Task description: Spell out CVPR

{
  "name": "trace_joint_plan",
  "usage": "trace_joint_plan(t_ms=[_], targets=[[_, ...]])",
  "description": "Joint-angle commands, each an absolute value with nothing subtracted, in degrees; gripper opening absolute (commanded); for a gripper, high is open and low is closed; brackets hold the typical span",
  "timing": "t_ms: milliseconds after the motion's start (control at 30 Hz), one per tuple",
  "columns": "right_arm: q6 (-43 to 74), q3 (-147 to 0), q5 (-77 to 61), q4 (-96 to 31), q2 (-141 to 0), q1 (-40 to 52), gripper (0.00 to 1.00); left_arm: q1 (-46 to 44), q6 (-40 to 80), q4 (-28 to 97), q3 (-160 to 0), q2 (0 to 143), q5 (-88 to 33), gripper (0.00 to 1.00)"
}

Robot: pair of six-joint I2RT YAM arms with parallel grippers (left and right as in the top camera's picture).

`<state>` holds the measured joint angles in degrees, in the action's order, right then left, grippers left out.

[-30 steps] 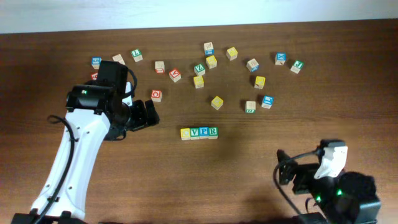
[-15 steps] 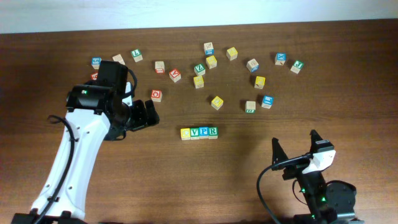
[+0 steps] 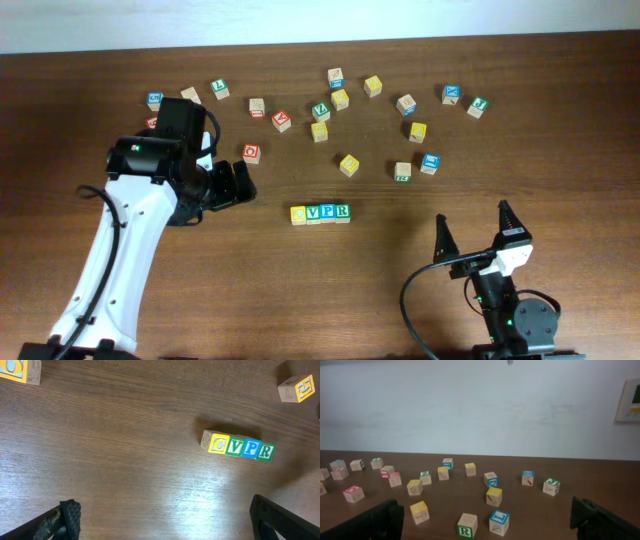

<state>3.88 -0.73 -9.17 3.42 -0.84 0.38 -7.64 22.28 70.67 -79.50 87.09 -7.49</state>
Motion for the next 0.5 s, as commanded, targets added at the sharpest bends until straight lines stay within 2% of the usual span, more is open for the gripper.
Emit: trace_joint_plan(t_ms=[0,100,467], targets=[[3.4,-0.3,-7.6,0.9,-0.2,0.0,0.98,-7.4,22.0,70.6,-80.1,86.5,-7.7,0.99],[3.4,-0.3,-6.9,-4.1,-0.2,0.0,0.98,-7.4,22.0,70.6,-80.1,86.5,-7.7,0.99],[0.3,-0.3,-5.3,-4.3,-0.2,1.9,0.98,-7.4,22.0,70.6,-80.1,86.5,-7.7,0.99]])
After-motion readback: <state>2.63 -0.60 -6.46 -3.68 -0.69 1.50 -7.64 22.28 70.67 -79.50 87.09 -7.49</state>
